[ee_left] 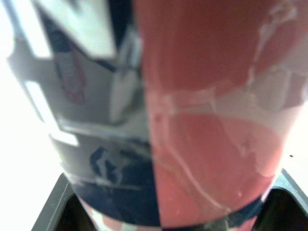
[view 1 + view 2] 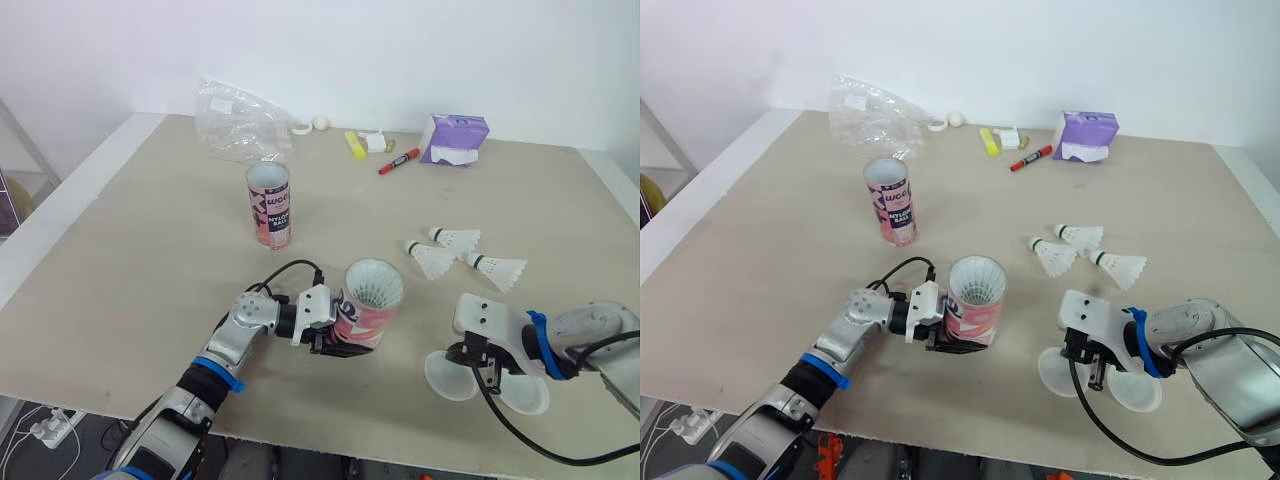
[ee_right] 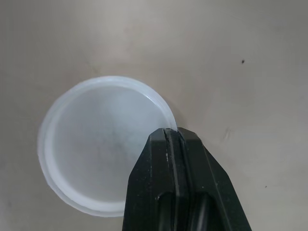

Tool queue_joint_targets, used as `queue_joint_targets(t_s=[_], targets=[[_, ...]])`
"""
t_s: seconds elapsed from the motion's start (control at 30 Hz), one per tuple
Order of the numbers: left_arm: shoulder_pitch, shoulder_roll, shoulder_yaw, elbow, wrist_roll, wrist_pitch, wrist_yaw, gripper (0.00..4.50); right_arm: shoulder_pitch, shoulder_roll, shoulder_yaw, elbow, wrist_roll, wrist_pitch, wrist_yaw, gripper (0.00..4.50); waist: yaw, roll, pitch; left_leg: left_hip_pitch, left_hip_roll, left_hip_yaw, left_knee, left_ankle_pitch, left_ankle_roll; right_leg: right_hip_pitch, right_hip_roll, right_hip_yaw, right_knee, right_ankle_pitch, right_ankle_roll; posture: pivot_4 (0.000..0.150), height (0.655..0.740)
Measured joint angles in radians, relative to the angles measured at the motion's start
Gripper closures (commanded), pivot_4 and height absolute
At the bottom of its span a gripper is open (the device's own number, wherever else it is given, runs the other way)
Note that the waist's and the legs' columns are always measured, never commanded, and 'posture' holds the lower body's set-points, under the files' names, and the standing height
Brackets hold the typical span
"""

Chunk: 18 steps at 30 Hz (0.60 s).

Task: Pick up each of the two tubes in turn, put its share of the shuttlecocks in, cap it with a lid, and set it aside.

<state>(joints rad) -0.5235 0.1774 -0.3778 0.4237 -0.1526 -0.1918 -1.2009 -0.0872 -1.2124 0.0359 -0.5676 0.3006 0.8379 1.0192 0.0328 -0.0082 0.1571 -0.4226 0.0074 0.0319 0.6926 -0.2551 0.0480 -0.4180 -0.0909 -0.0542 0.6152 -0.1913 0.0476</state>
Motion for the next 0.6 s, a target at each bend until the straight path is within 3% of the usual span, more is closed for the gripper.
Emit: queue_joint_targets(t_s=[0.17, 0.37, 0.6], targets=[[-0.012, 0.000, 0.000, 0.015, 0.006, -0.002, 0.004, 1.63, -0.096, 0.007, -0.112, 0.003, 0.072, -0.097, 0.064, 4.47, 0.000, 0.000, 0.000, 0.000, 0.002, 0.002, 0.001, 0.000, 0.000, 0.000, 0.001, 0.000, 0.000, 0.003, -0.001, 0.150, 0.7400], [-0.023, -0.001, 0.001, 0.033, 0.008, -0.007, 0.006, 1.63, -0.398, 0.001, -0.202, 0.073, 0.206, -0.152, 0.160, 4.47, -0.001, 0.001, 0.000, 0.001, 0.004, 0.004, 0.003, 0.000, 0.000, -0.001, 0.002, 0.001, 0.000, 0.005, -0.002, 0.150, 0.7400], [-0.029, -0.004, 0.000, 0.037, 0.016, -0.006, 0.012, 1.63, -0.673, 0.075, -0.081, 0.101, 0.279, -0.133, 0.179, 4.47, -0.001, 0.001, 0.000, 0.001, 0.005, 0.007, 0.003, 0.000, 0.000, -0.002, 0.002, 0.003, 0.000, 0.006, -0.004, 0.150, 0.7400]])
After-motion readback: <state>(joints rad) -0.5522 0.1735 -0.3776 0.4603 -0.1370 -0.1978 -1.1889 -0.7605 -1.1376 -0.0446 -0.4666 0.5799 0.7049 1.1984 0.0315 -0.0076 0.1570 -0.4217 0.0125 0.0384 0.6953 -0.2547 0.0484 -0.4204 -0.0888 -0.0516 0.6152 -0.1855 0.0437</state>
